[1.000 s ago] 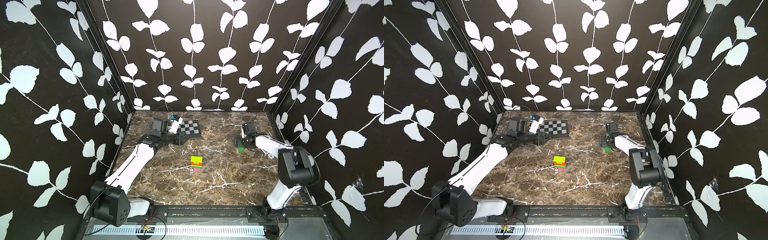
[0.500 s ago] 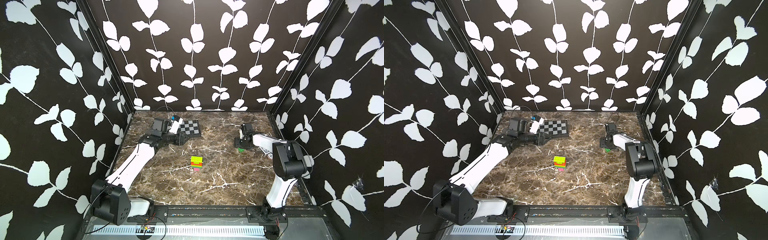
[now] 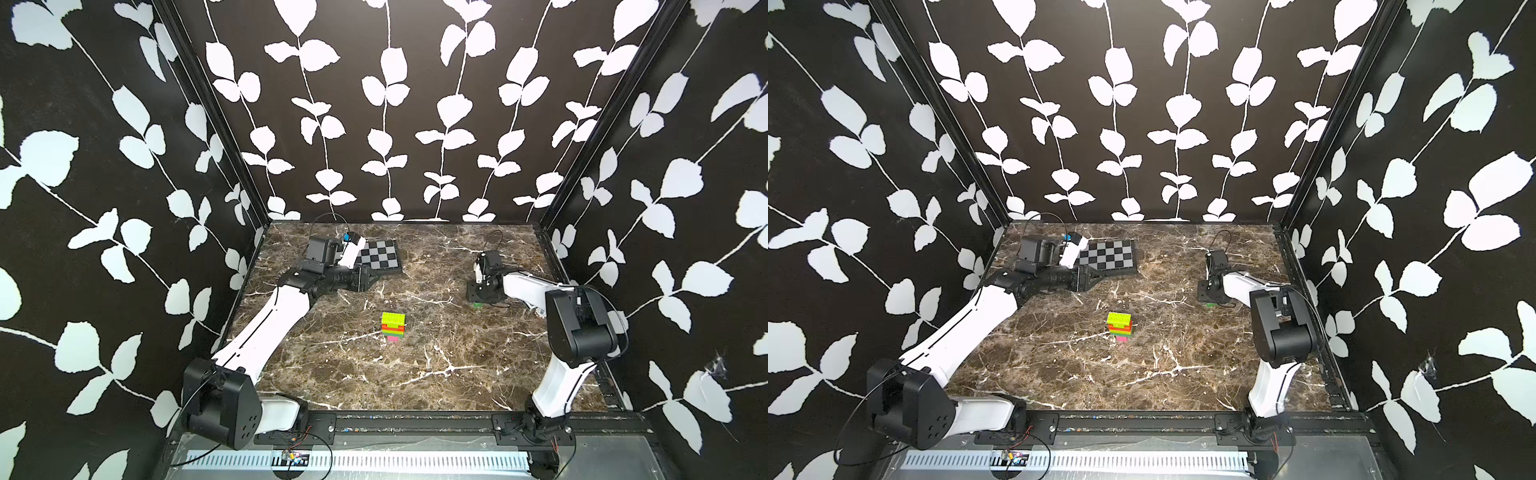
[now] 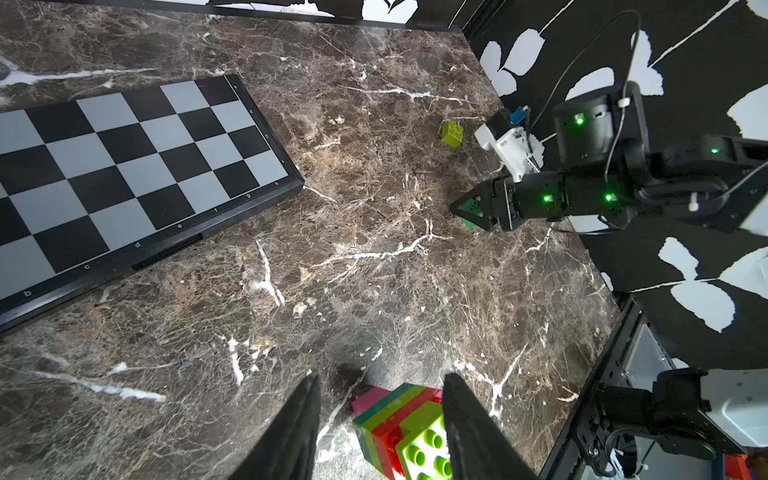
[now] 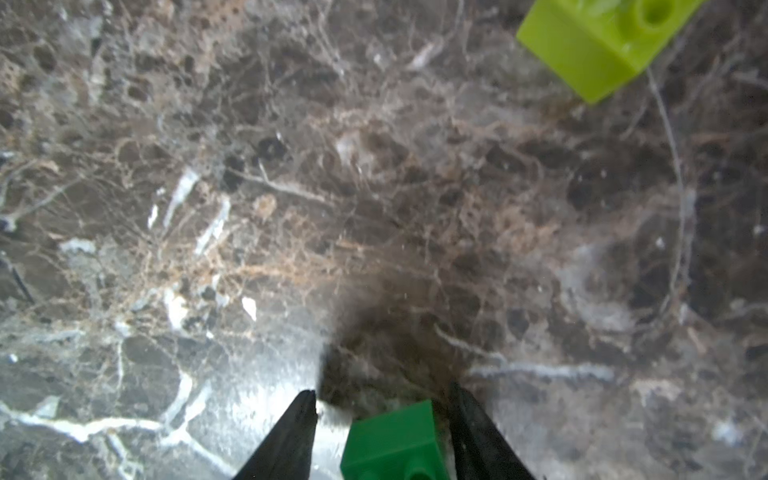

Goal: Assemble a carrot with lego
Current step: Pick up the lego brick from the center of the board, then place the lego brick at the center of the board.

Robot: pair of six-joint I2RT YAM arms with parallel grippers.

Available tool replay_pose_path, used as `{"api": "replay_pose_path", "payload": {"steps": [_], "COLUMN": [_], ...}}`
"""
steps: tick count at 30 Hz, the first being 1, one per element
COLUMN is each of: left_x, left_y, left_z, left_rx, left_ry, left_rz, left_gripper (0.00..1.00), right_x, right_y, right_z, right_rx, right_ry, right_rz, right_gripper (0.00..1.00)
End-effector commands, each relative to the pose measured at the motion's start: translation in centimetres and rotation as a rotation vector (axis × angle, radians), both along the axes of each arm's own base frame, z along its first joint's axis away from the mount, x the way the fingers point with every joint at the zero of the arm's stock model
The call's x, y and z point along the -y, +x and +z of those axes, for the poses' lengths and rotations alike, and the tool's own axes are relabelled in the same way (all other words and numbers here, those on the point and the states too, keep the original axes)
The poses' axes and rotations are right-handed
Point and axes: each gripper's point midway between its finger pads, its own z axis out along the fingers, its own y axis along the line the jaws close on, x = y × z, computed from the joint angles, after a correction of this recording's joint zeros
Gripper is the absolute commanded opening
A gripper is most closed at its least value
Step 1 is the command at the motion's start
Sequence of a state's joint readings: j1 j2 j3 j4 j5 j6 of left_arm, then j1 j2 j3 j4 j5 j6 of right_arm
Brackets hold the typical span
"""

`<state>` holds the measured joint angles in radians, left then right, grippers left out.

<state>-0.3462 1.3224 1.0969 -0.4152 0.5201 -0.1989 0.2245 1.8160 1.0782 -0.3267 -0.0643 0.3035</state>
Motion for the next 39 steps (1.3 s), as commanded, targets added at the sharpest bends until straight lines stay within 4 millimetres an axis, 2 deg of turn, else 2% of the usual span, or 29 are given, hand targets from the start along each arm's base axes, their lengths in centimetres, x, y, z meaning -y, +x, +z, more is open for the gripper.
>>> {"api": "replay_pose_path", "payload": {"steps": [1,7,17,21,23,26,29,32,35,39], "left_x": [0.1,0.1,0.0,-0.2,-0.6,-0.9,-0.2,0.7,1.3,1.5], "left_y": [-0.4,-0.5,-0.7,-1.1,-1.6,-3.1,-5.2,-7.1,-8.3,-9.0], "left_z": [0.7,0.5,0.3,-0.6,-1.6,-2.9,-3.6,-3.5,-3.8,-4.8], "left_rx": [0.011,0.005,0.004,-0.019,-0.038,-0.08,-0.142,-0.209,-0.265,-0.324], "left_ry": [-0.003,-0.002,0.006,0.019,0.037,0.035,-0.047,-0.167,-0.251,-0.272], "left_rz": [-0.018,-0.018,-0.019,-0.019,-0.015,-0.028,-0.074,-0.116,-0.14,-0.149], "left_gripper": [0.5,0.5,0.5,0.51,0.51,0.51,0.53,0.6,0.66,0.67], "right_x": [0.1,0.2,0.1,-0.8,-2.3,-6.1,-10.4,-14.6,-17.3,-19.2], "right_y": [-2.8,-3.5,-3.2,-2.8,-2.9,-4.2,-6.9,-10.6,-13.0,-14.2], "right_z": [-0.8,-0.7,-0.6,2.0,4.5,8.8,12.5,15.6,17.6,17.8], "right_rx": [-0.071,-0.068,-0.065,0.042,0.131,0.267,0.387,0.481,0.53,0.486], "right_ry": [-0.013,-0.019,-0.021,0.011,0.057,0.101,0.102,0.159,0.203,0.195], "right_rz": [0.027,0.038,0.041,0.09,0.158,0.348,0.583,0.846,1.015,1.141], "right_gripper": [0.53,0.5,0.31,0.26,0.25,0.24,0.24,0.25,0.26,0.24]}}
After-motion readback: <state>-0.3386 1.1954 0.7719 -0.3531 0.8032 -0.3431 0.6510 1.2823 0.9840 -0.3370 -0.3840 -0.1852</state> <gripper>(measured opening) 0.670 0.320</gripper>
